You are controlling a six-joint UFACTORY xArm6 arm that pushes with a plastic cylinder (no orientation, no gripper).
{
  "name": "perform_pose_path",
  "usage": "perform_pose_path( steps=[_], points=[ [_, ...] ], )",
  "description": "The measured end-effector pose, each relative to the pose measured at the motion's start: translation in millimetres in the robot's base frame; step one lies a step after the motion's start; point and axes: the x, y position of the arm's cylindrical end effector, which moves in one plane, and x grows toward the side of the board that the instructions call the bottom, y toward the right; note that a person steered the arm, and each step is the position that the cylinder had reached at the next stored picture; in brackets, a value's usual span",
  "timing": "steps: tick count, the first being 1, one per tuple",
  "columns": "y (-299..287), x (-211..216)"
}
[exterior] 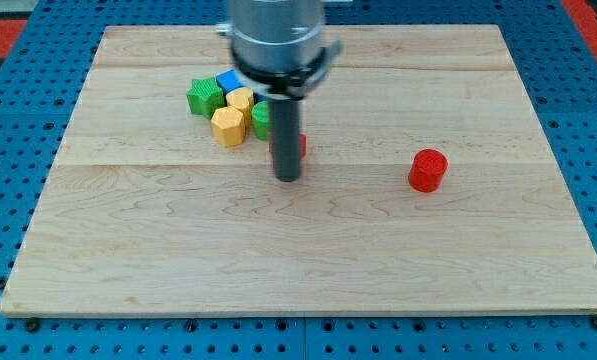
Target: Move the red star into the yellow hexagon
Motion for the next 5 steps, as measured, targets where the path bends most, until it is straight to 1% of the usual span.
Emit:
perform_pose_path(
  steps=[1, 2, 3, 4, 5],
  points=[
    [25, -26],
    [-4, -33],
    [-62, -19],
    [-83, -20],
    [-69, -28]
  ],
)
